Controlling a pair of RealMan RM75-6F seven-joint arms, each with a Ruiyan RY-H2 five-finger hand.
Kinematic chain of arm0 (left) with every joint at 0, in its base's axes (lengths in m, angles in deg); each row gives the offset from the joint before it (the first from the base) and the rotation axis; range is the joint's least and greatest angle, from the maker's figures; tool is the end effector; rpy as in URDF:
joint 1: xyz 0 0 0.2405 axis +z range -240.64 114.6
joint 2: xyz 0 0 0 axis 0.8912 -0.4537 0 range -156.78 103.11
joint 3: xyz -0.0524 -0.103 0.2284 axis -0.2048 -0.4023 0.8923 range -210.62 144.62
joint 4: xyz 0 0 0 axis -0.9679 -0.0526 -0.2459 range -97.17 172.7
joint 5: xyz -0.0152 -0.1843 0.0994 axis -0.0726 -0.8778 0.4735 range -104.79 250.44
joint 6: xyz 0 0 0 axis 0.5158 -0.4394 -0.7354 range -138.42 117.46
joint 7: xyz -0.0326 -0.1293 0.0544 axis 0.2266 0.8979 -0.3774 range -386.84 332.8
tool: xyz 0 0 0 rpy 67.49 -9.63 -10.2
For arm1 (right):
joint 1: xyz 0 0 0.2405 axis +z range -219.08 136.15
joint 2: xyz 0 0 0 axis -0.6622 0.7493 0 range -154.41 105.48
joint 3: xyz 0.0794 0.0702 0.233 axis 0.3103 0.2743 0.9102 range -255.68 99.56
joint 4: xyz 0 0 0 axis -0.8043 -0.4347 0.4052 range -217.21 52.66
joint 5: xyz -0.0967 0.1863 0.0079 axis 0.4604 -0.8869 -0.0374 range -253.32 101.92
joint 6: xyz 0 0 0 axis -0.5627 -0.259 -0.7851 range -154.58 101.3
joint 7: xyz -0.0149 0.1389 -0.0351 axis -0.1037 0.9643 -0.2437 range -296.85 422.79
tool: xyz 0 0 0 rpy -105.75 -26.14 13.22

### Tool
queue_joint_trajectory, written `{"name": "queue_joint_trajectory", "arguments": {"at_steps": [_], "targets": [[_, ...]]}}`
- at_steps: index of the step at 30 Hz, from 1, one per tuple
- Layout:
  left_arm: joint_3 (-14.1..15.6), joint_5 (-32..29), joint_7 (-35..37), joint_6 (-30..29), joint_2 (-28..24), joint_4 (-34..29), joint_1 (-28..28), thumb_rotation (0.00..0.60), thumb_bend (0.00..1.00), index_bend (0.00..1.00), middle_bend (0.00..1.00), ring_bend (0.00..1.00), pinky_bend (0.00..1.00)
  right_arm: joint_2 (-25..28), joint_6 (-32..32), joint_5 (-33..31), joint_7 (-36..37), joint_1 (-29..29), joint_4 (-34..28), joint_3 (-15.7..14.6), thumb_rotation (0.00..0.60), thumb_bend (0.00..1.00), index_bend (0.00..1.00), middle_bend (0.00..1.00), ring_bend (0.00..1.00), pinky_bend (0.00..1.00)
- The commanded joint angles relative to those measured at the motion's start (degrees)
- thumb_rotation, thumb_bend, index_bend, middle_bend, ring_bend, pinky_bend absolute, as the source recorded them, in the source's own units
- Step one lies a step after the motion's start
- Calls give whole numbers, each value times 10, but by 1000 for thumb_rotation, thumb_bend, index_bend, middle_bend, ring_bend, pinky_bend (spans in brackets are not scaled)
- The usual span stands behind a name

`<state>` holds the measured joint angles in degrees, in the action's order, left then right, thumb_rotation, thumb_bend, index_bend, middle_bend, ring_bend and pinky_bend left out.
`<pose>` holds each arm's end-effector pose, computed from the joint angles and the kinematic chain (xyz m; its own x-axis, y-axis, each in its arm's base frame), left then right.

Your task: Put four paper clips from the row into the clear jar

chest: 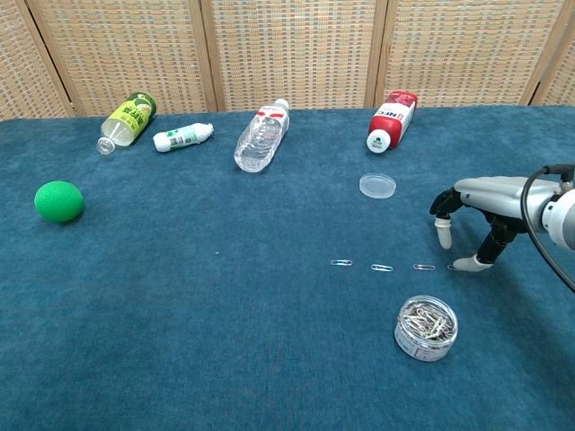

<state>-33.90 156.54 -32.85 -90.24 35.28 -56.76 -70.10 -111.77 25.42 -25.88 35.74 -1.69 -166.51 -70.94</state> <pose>-0.3124 0.1844 0.1521 0.4820 0.1129 0.8688 0.8752 -0.0167 -0.4834 -0.2074 -0.3315 -0.0191 0.4771 -0.4106 0.7770 -0.8785 -0.1963 0.4357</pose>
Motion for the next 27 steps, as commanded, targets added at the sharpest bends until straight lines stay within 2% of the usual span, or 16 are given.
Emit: {"name": "queue_joint_trajectory", "arguments": {"at_steps": [1,5,27], "targets": [[0,0,0,0,0,0,0,600,0,0,0,0,0,-1,3,6,-3,0,1,-4,600,302,492,133,0,124],[0,1,-1,-1,0,-1,0,600,0,0,0,0,0,-5,8,12,-4,-1,6,-8,600,331,492,133,0,124],[1,-1,-2,2,2,2,-1,600,0,0,0,0,0,-23,-2,12,4,-5,40,-19,600,333,491,132,0,124]]}}
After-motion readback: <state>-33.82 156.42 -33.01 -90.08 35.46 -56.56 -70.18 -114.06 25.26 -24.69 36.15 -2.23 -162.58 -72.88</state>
